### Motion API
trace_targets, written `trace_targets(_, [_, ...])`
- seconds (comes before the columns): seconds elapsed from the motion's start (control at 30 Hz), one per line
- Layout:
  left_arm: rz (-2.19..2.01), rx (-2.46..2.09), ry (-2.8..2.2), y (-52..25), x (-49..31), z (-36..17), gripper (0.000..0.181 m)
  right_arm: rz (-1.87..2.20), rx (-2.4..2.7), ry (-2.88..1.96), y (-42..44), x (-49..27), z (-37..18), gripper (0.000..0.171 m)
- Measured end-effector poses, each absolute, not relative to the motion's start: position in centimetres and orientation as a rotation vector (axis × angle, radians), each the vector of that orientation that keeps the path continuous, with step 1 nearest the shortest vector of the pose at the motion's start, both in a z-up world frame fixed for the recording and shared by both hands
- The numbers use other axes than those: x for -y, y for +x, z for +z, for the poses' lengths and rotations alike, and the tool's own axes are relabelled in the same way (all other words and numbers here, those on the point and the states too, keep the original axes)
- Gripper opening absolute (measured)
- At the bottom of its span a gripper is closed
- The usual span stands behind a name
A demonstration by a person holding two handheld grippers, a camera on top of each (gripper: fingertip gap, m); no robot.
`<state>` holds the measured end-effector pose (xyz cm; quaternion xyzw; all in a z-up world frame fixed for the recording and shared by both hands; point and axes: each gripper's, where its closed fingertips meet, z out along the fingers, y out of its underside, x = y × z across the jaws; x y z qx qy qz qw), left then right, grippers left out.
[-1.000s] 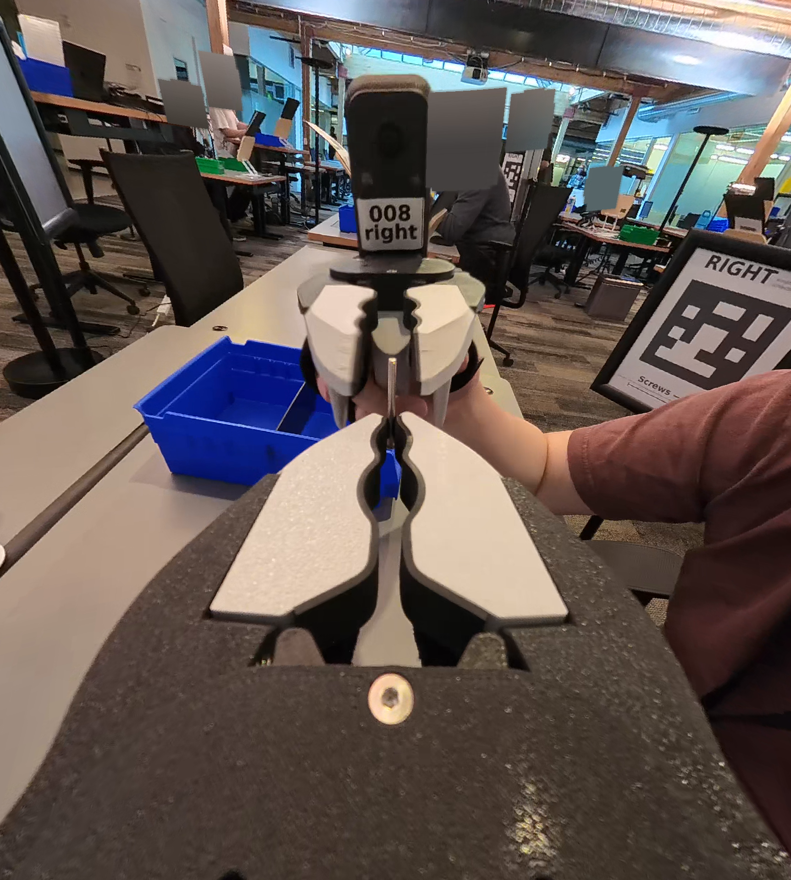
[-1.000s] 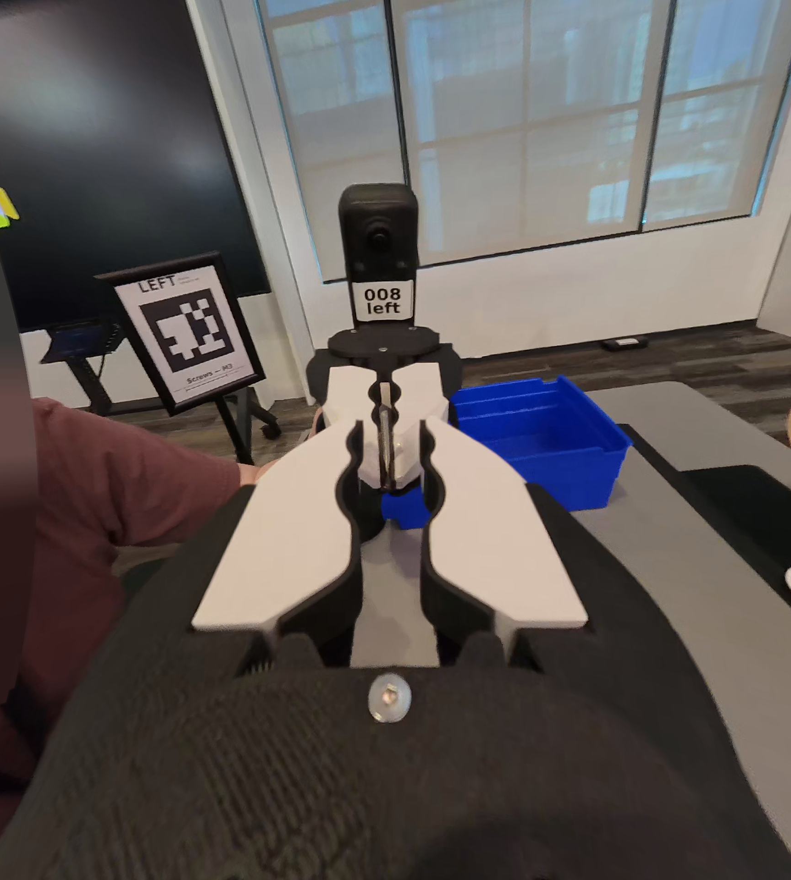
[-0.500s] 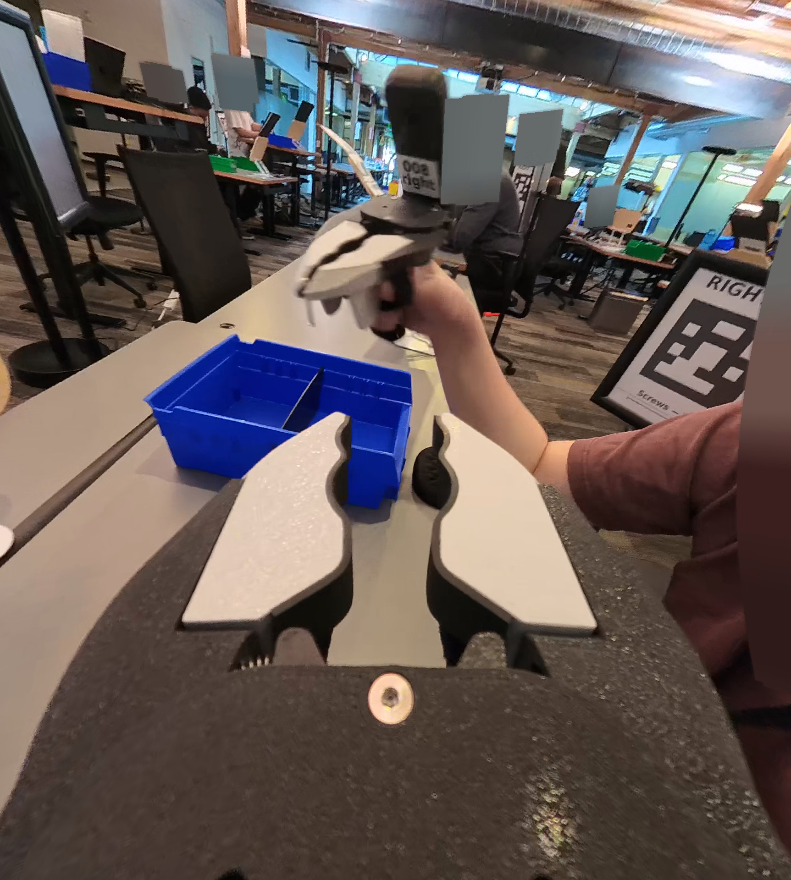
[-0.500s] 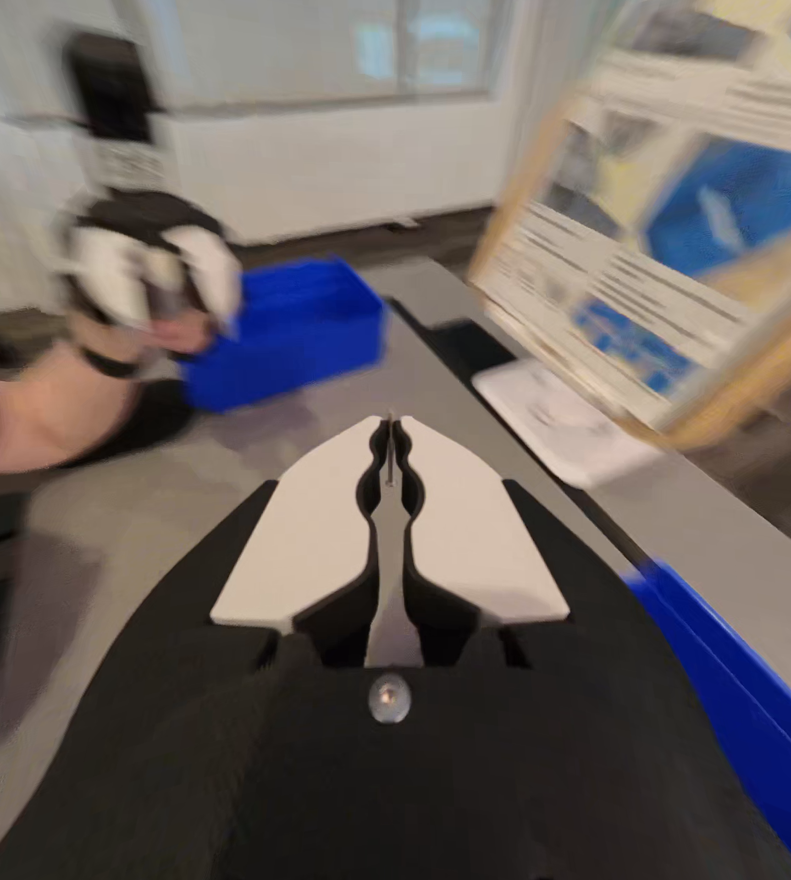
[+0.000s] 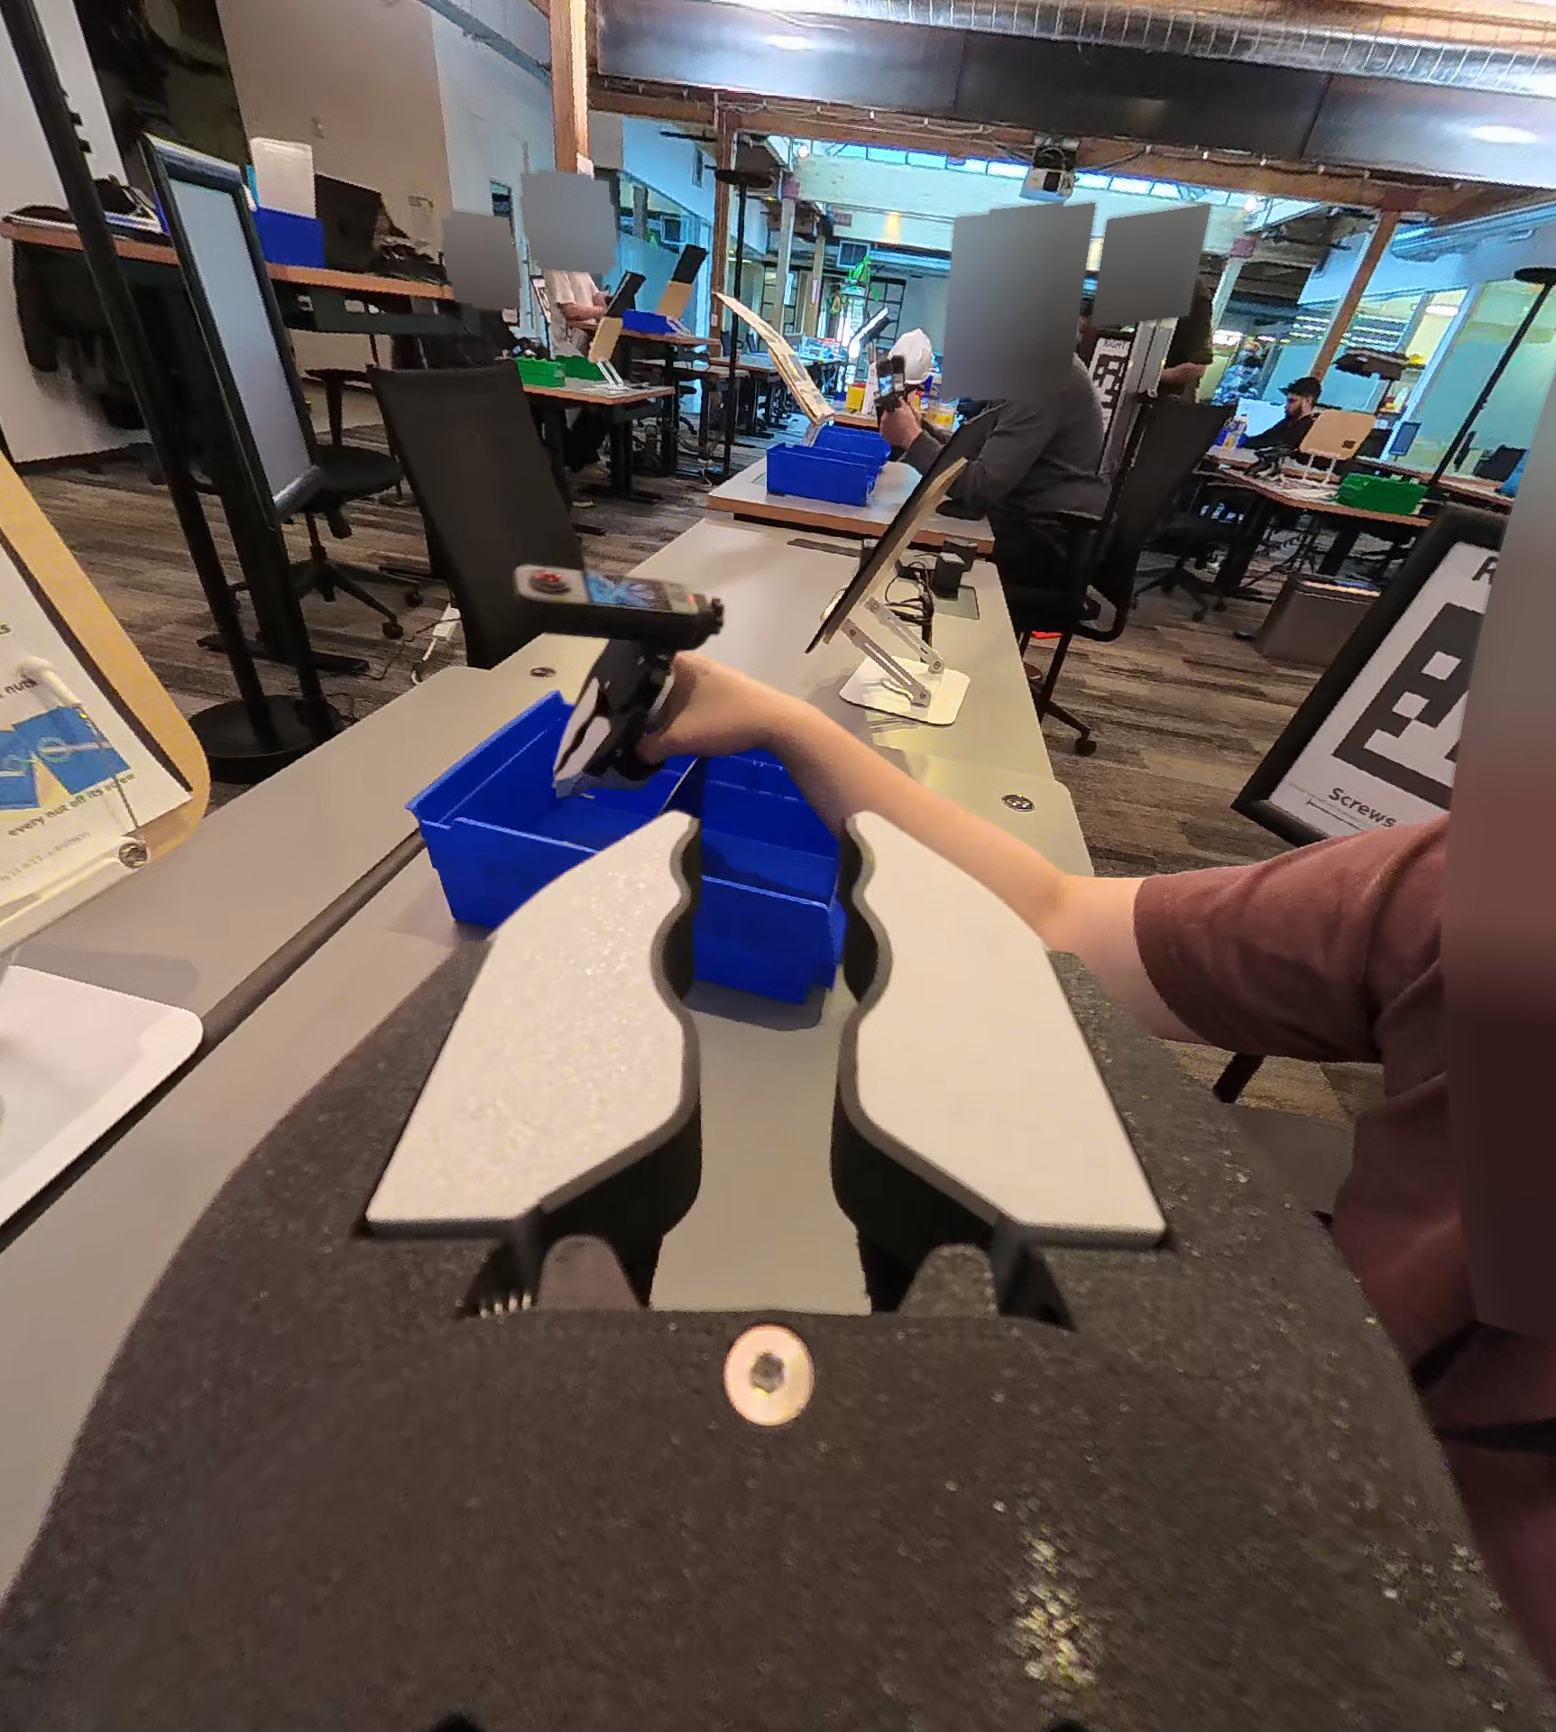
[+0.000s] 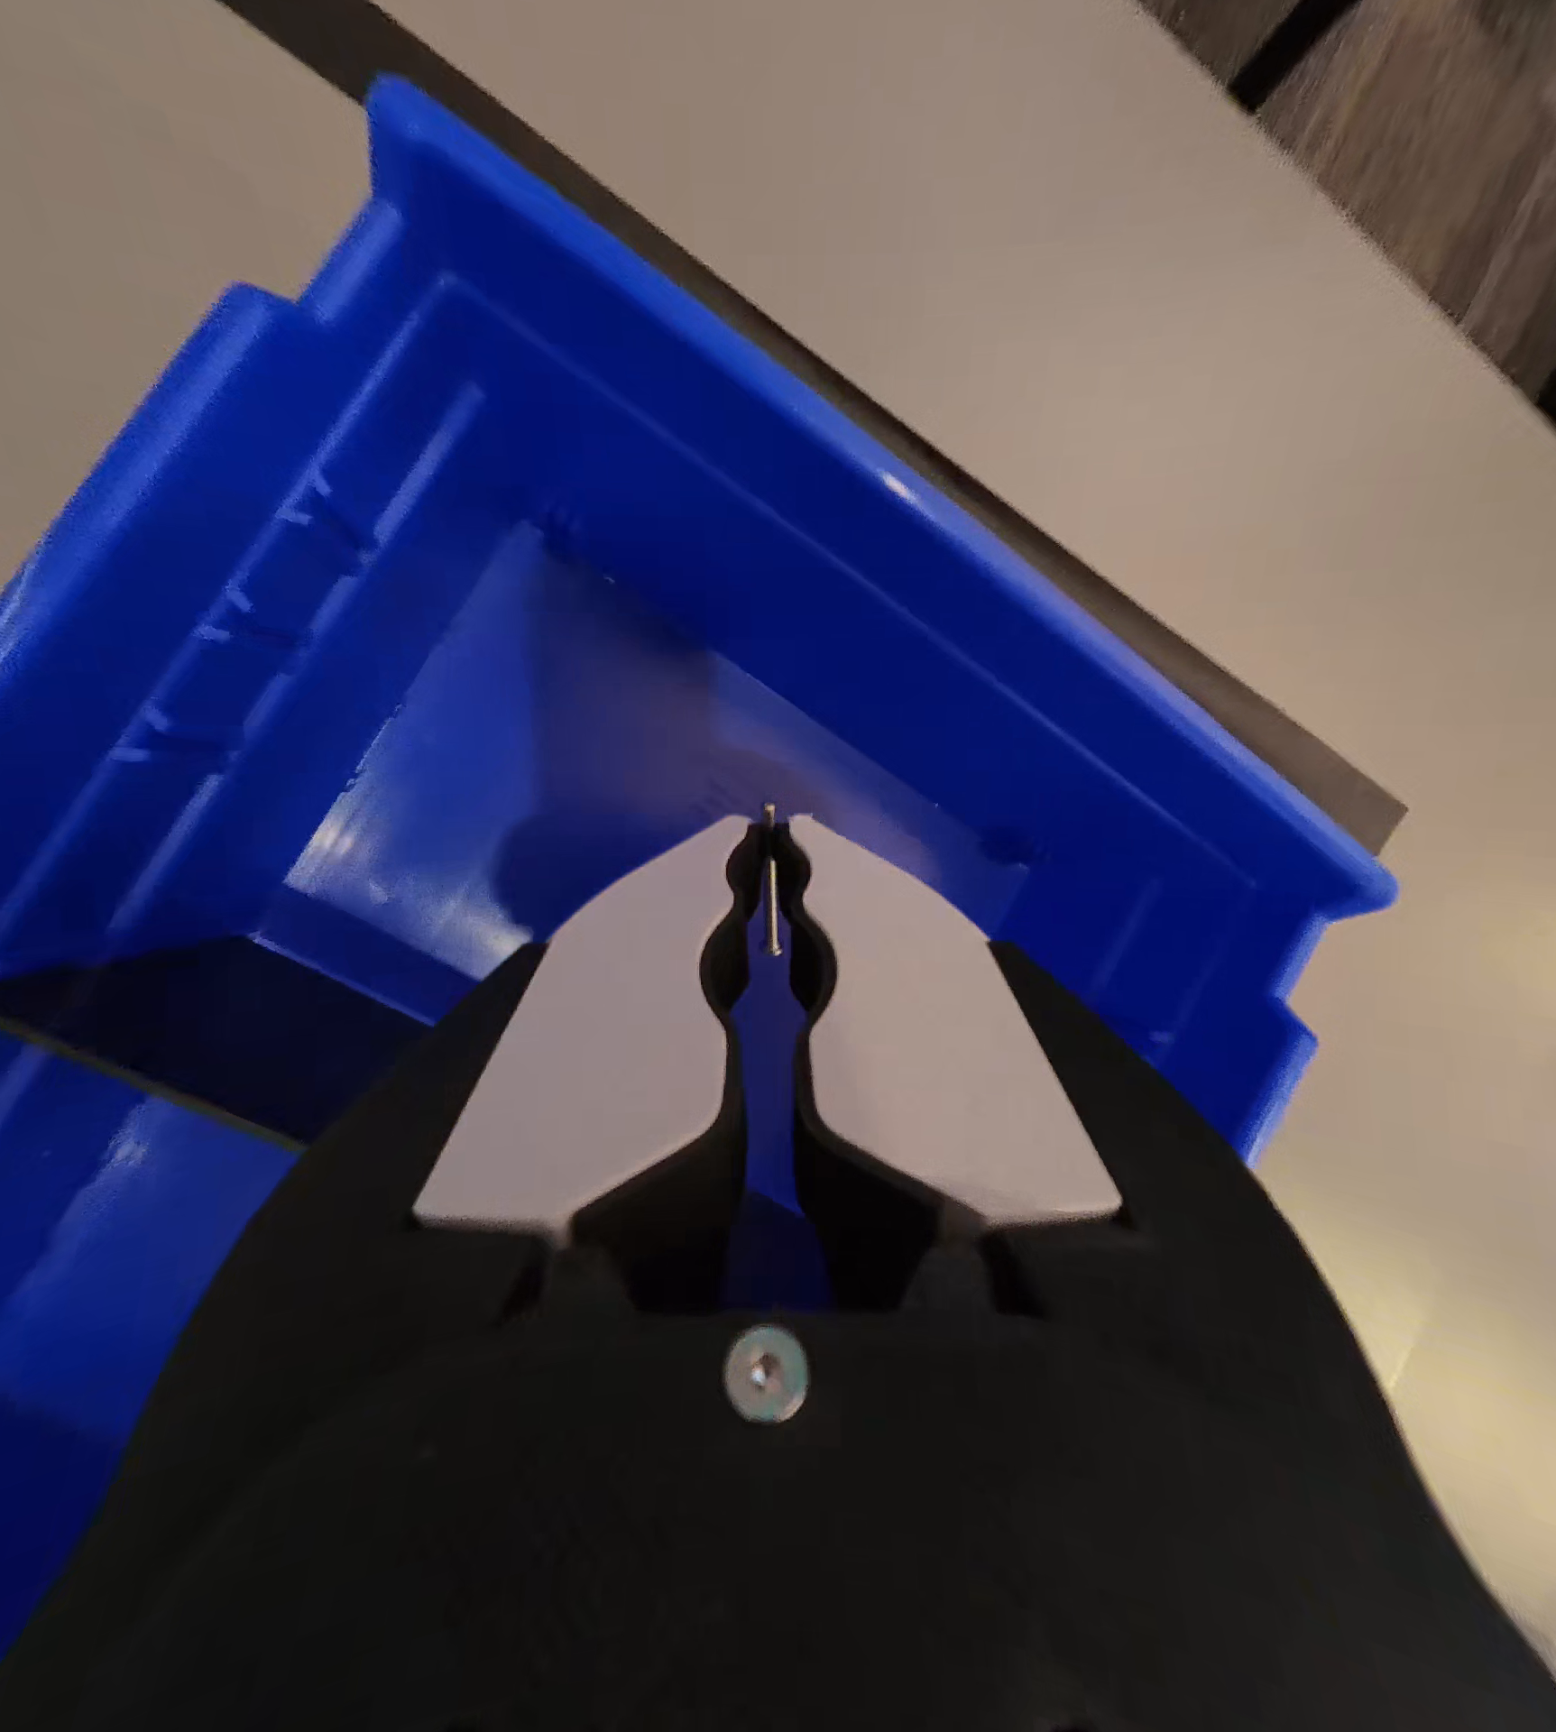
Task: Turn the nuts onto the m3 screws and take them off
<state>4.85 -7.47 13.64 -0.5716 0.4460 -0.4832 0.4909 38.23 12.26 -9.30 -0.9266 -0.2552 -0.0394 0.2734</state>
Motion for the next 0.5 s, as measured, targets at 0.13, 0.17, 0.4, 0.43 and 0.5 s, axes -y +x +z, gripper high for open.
trace_targets(0.13, [-1.175, -1.105, -1.39, 4.9, 7.8, 13.6, 0.027, -0.079, 0.644, -2.591, 38.5, -11.9, -10.8, 0.004])
trace_targets(0.17, [-1.174, -1.112, -1.395, 4.9, 7.8, 13.4, 0.027, -0.083, 0.633, -2.601, 38.7, -11.9, -11.0, 0.004])
trace_targets(0.4, [-1.178, -1.086, -1.389, 4.6, 7.6, 13.8, 0.027, -0.041, 0.558, -2.526, 39.3, -12.3, -9.5, 0.019])
trace_targets(0.43, [-1.169, -1.072, -1.381, 4.3, 7.6, 14.1, 0.027, -0.041, 0.548, -2.483, 39.2, -12.4, -8.3, 0.019])
trace_targets(0.5, [-1.165, -1.039, -1.356, 3.7, 7.9, 15.2, 0.027, -0.033, 0.521, -2.344, 38.5, -12.4, -4.8, 0.02])
